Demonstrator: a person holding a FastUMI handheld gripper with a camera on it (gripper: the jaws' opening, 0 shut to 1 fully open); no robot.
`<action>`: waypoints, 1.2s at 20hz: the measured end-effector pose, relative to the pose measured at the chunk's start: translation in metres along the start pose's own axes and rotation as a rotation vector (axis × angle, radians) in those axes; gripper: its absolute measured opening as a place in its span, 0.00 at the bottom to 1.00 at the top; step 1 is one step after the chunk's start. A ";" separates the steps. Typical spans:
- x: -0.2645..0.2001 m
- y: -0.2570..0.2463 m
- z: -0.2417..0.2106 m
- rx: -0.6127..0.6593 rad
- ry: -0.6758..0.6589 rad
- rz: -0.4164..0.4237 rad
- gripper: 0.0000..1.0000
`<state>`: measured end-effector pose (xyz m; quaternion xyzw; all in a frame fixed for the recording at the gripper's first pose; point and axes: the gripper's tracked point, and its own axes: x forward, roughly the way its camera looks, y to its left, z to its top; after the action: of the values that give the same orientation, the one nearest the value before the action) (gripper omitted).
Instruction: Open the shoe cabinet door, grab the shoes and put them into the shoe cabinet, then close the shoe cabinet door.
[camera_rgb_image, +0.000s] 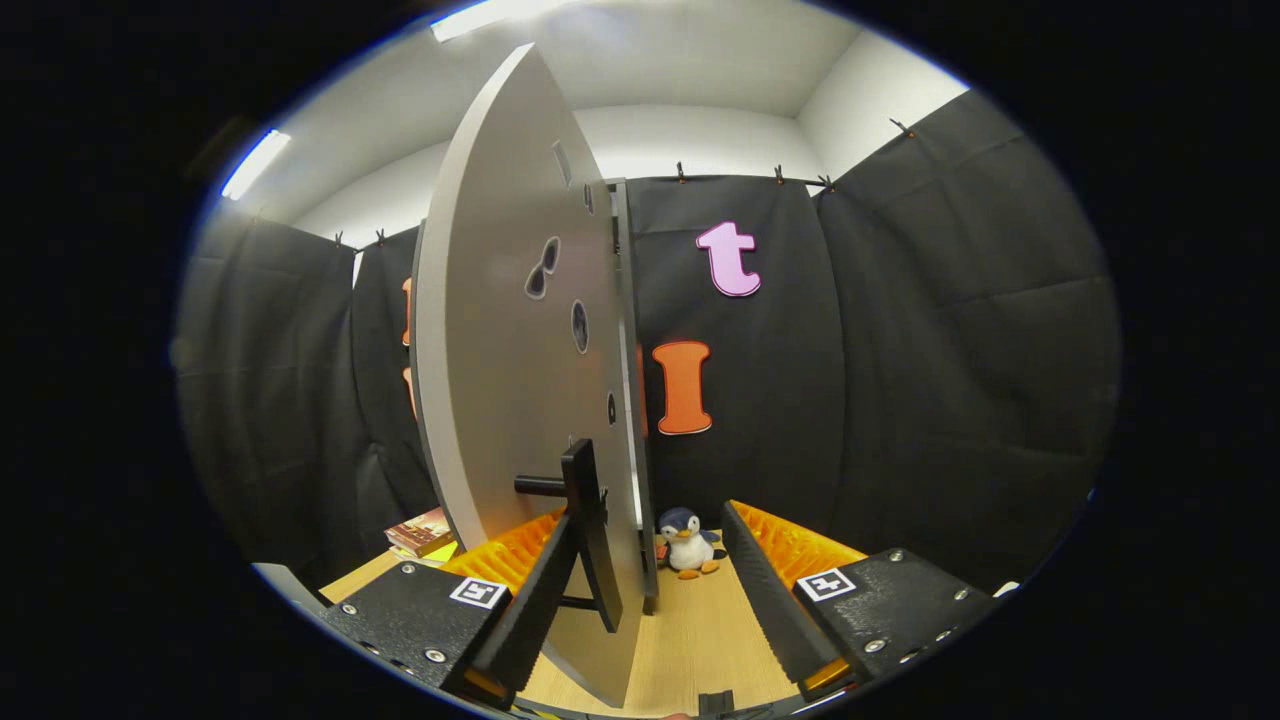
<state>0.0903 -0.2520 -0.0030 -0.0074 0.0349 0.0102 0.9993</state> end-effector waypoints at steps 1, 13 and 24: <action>0.001 0.006 0.000 -0.003 0.002 0.003 0.90; 0.018 0.083 0.005 -0.025 -0.025 0.049 0.89; 0.044 0.142 0.009 -0.050 -0.055 0.073 0.89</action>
<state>0.1322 -0.1090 0.0009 -0.0308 0.0072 0.0477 0.9984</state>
